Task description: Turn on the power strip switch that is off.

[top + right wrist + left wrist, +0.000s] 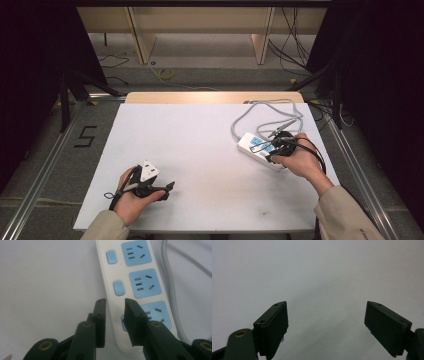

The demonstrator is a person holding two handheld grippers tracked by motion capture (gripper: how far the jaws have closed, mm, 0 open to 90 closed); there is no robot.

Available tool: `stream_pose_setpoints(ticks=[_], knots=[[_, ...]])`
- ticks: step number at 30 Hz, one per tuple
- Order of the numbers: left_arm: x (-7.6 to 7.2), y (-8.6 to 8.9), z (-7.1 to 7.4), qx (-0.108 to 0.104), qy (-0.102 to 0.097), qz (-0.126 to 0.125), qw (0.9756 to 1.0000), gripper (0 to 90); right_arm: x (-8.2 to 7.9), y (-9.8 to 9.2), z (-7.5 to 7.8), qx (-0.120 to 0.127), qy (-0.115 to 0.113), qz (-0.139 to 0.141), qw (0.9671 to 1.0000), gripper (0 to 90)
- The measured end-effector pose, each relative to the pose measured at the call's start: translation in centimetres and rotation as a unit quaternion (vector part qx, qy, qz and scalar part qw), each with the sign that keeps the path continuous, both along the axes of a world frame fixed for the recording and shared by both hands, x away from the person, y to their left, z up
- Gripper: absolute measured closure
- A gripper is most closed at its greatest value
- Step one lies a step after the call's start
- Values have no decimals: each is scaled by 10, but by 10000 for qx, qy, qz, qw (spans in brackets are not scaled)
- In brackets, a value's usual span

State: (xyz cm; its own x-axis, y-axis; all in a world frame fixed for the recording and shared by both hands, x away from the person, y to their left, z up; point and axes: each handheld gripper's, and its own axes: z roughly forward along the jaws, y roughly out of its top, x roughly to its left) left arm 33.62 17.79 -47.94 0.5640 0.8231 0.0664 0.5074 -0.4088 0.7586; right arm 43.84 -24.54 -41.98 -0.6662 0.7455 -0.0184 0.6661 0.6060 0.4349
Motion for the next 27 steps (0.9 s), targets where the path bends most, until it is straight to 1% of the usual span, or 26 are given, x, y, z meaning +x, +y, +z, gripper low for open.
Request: stream_pose_setpoints(ticks=[4, 6, 8, 11, 21, 25, 27], knots=[[0, 0, 0, -6, -1, 2, 10000, 190, -5, 2, 3, 31, -110, 115, 9999, 696], [0, 0, 0, -5, -2, 0, 10000, 190, -7, 3, 3, 105, -160, 131, 9997, 689], [0, 0, 0, -9, -6, 3, 10000, 190, -10, 4, 3, 216, -163, 139, 9995, 673], [0, 0, 0, -6, -4, 4, 10000, 189, -13, 4, 1, 297, -209, 125, 9993, 657], [-1, 0, 0, 13, 3, -12, 10000, 189, -25, 4, -1, 546, -231, 162, 9981, 630], [-1, -1, -1, -4, -4, -11, 10000, 189, -30, 4, -3, 628, -303, 214, 9973, 617], [-1, -1, -1, 6, 3, -24, 10000, 189, -33, 4, -4, 675, -389, 249, 9966, 608]])
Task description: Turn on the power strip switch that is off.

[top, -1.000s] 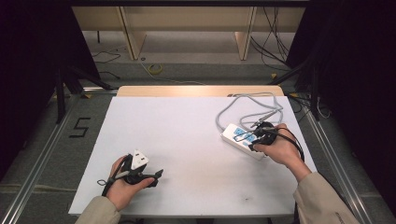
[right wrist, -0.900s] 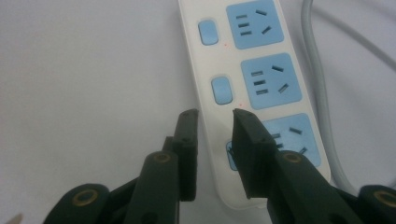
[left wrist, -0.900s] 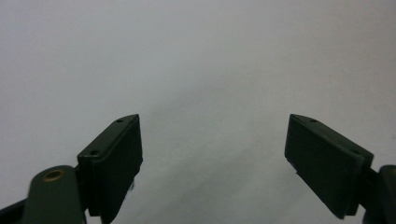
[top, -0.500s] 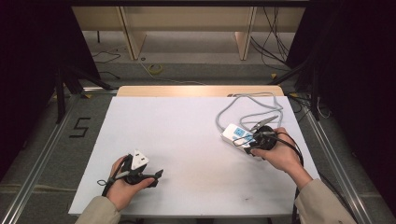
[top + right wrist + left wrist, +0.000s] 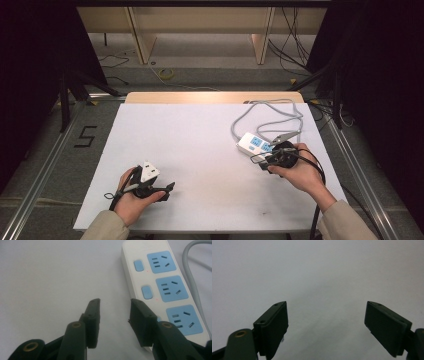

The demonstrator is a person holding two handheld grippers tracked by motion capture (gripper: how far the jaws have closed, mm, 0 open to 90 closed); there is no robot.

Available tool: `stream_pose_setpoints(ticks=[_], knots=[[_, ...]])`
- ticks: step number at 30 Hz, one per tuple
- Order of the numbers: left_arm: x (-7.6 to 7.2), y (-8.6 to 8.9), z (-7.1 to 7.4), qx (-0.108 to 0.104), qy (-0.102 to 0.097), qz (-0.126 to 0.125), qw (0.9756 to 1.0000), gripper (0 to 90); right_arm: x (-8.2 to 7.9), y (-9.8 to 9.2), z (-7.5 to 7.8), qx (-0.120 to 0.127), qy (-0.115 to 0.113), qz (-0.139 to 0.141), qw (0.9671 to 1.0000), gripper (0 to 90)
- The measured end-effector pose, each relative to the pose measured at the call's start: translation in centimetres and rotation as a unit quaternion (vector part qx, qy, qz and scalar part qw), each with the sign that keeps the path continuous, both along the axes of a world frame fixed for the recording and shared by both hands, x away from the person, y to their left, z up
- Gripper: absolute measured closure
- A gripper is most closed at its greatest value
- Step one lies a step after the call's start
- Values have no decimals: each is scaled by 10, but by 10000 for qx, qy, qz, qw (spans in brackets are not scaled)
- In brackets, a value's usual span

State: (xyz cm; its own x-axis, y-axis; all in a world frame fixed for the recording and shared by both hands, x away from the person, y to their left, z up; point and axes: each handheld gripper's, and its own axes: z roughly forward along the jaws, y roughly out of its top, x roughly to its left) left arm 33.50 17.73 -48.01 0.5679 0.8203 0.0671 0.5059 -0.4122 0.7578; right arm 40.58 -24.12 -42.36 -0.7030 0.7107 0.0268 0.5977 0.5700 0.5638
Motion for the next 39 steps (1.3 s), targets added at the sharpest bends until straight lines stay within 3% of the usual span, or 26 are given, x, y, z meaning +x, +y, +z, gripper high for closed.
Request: stream_pose_setpoints(ticks=[11, 39], knots=[[-1, -1, 0, 4, 14, 0, 10000, 188, -17, -2, -7, 339, -310, 33, 9989, 563], [-2, -1, -3, -11, 45, 2, 10000, 186, -47, -14, -34, 1029, -621, 141, 9927, 540]])
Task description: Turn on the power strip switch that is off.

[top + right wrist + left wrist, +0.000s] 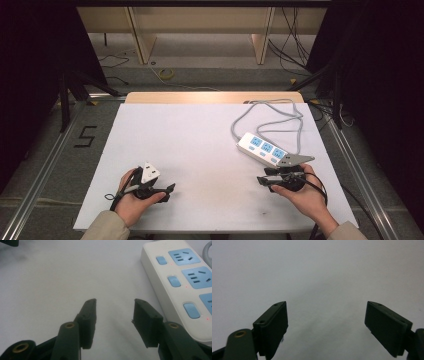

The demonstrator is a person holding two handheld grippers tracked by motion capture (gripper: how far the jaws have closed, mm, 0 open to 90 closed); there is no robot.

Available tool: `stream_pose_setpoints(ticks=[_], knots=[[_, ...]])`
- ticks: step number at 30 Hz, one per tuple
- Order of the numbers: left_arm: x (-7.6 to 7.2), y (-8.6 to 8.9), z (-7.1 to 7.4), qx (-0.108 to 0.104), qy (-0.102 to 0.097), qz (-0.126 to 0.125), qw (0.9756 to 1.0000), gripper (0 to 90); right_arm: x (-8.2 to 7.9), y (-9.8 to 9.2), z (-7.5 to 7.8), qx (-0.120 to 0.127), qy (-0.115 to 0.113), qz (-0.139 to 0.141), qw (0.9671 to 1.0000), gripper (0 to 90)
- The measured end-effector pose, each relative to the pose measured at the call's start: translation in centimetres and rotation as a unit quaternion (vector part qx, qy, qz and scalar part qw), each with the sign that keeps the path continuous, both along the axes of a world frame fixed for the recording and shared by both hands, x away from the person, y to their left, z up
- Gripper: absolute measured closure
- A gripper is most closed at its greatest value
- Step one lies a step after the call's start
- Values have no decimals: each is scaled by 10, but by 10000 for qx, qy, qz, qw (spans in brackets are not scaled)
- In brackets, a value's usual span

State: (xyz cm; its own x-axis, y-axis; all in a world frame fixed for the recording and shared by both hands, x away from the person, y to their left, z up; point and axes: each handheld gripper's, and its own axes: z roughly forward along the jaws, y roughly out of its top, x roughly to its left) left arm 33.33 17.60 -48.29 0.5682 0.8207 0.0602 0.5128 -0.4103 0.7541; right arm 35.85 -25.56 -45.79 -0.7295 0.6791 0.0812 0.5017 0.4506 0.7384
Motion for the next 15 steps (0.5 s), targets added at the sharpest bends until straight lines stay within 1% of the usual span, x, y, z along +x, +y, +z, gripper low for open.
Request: stream_pose_setpoints(ticks=[5, 6, 12, 15], knots=[[0, 0, -1, 5, 11, -10, 10000, 186, -4, -2, -4, 49, -14, -2, 10000, 537], [-1, 0, 0, 33, 21, -31, 10000, 186, -4, -2, -5, 66, -22, -5, 10000, 535], [0, 1, 0, 23, 25, -10, 10000, 186, -9, -5, -10, 211, -32, -31, 9998, 534], [0, 2, -1, 16, 22, -6, 10000, 186, -10, -5, -11, 234, -52, -46, 9997, 534]])
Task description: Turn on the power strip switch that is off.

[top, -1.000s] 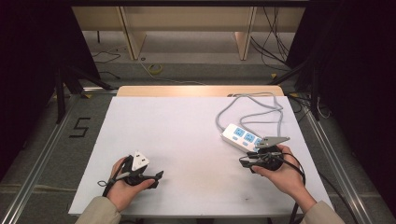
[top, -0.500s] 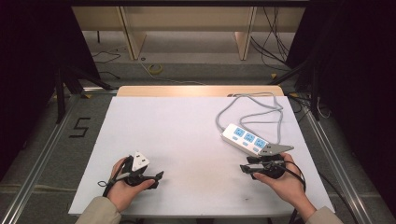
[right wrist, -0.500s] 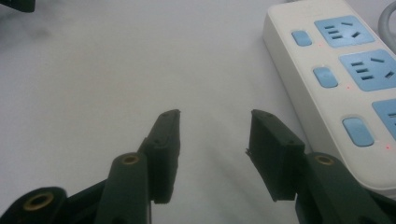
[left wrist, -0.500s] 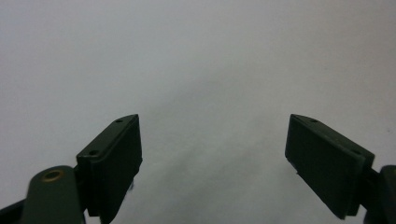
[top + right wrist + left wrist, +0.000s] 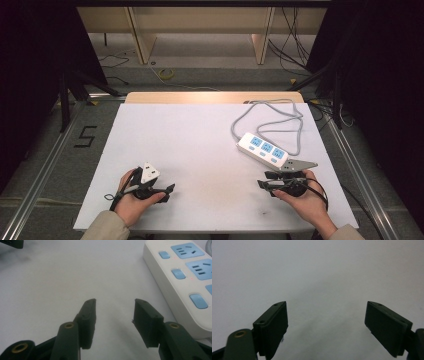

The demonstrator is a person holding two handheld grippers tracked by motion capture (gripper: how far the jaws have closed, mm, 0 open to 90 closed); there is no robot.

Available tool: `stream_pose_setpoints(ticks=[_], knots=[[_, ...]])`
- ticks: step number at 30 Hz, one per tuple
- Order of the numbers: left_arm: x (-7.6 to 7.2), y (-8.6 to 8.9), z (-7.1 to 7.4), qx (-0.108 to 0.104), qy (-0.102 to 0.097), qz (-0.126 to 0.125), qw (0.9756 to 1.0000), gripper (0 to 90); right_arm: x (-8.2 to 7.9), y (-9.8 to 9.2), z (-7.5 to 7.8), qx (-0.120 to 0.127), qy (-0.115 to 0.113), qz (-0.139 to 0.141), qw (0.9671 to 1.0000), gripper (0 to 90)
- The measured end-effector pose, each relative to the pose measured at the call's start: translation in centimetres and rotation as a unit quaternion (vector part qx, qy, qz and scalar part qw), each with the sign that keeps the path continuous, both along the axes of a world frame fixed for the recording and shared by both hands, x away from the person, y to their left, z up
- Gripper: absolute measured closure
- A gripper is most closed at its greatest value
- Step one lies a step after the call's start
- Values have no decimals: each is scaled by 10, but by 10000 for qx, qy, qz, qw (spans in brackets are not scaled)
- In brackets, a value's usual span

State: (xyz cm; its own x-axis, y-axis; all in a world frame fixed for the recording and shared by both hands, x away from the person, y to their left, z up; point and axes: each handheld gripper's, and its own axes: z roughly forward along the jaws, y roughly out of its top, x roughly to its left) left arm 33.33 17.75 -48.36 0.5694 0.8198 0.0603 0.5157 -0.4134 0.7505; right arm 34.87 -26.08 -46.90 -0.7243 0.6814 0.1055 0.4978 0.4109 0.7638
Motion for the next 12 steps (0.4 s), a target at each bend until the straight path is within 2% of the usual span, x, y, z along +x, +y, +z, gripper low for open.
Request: stream_pose_setpoints(ticks=[12], knots=[[1, 2, -1, 10, 9, 23, 10000, 183, 1, -5, 2, 118, -117, -88, 9998, 522]])
